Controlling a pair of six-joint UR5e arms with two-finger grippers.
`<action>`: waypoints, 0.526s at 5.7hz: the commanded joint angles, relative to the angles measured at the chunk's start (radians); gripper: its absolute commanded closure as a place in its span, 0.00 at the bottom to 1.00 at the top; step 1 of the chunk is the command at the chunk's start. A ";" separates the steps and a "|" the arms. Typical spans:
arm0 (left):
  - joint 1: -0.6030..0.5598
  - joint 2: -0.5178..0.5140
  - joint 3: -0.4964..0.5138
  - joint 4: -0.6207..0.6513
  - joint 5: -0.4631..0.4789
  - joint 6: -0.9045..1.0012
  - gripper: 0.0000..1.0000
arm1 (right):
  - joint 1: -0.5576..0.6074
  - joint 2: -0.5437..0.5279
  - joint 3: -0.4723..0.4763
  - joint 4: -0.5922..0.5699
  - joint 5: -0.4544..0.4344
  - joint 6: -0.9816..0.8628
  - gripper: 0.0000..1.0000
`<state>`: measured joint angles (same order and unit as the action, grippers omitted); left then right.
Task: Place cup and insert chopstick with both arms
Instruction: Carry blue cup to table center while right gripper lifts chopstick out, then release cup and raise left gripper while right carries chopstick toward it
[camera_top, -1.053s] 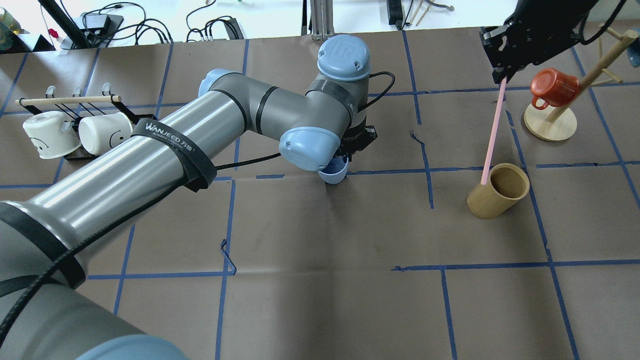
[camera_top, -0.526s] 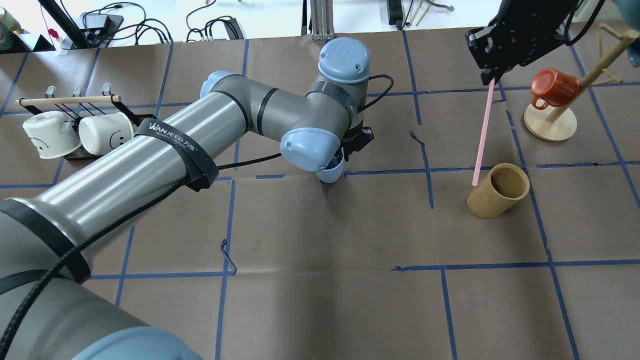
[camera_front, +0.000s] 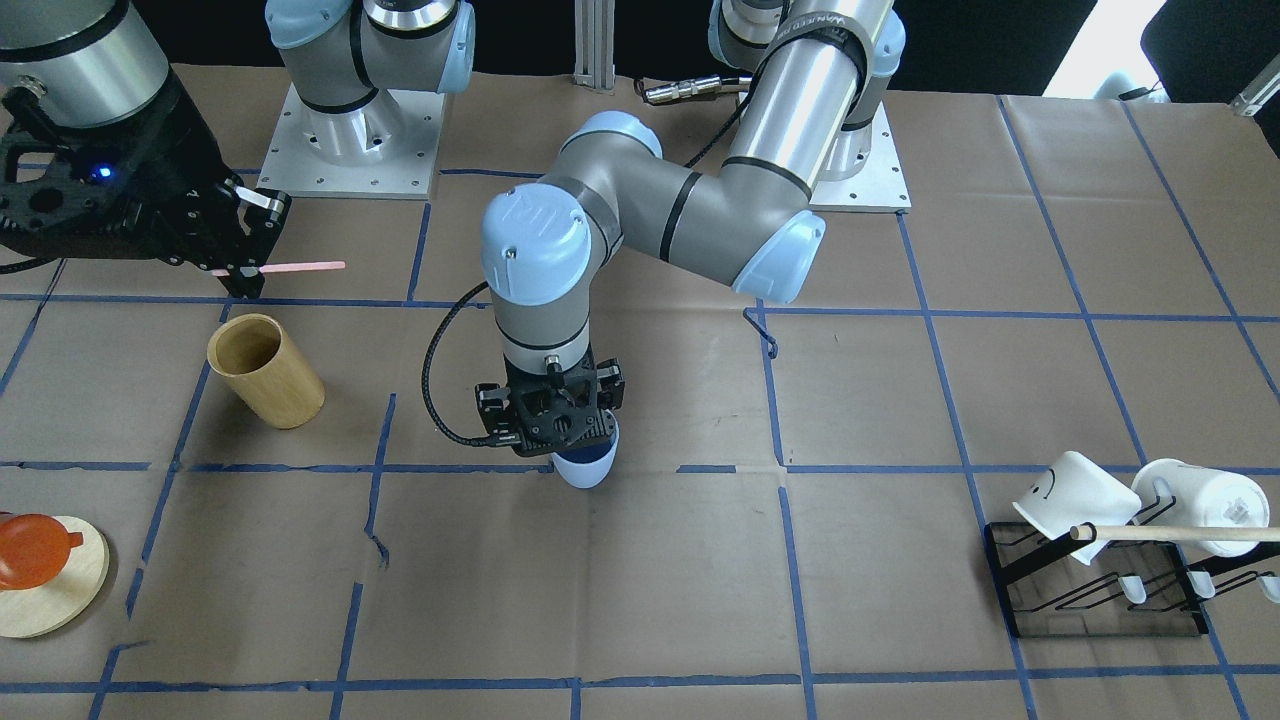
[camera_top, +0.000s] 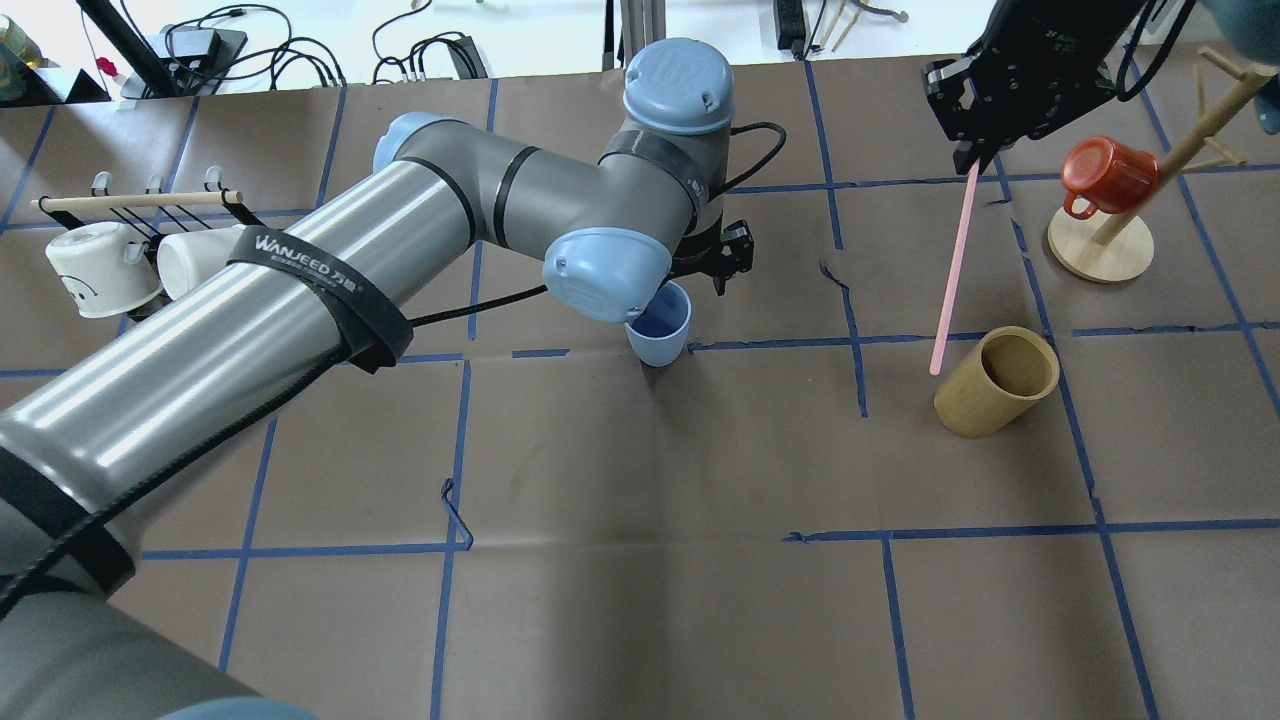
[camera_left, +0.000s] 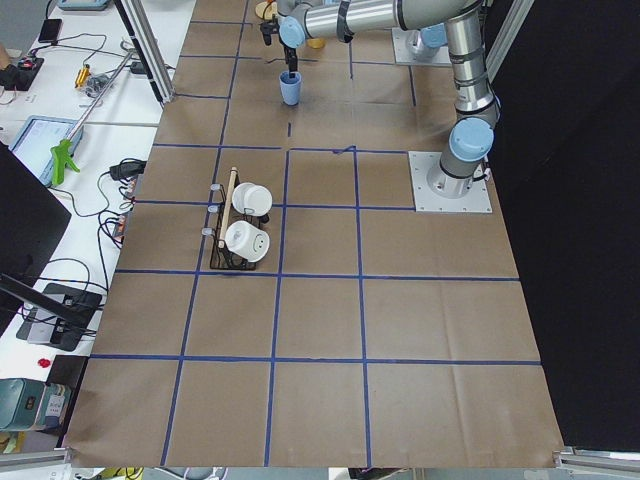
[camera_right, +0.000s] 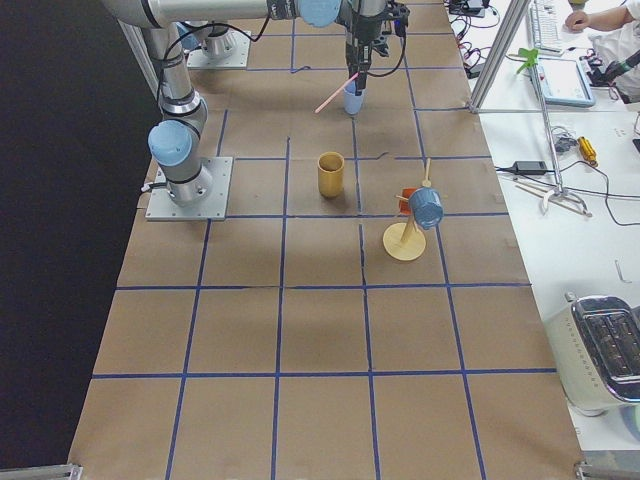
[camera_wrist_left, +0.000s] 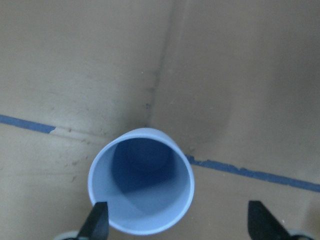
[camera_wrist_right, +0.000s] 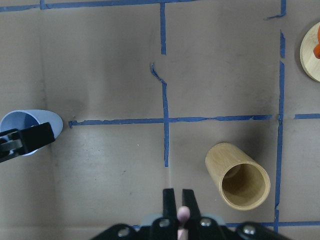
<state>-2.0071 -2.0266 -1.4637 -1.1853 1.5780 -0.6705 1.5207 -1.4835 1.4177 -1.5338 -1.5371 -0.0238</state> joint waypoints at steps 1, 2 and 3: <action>0.071 0.174 0.013 -0.193 -0.035 0.122 0.01 | 0.004 0.038 -0.035 -0.020 0.005 0.002 0.91; 0.188 0.301 0.011 -0.349 -0.062 0.290 0.01 | 0.039 0.101 -0.111 -0.020 0.003 0.051 0.91; 0.273 0.384 0.000 -0.435 -0.065 0.425 0.01 | 0.114 0.177 -0.215 -0.020 -0.009 0.121 0.91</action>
<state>-1.8209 -1.7351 -1.4566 -1.5185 1.5224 -0.3809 1.5750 -1.3758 1.2933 -1.5529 -1.5376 0.0379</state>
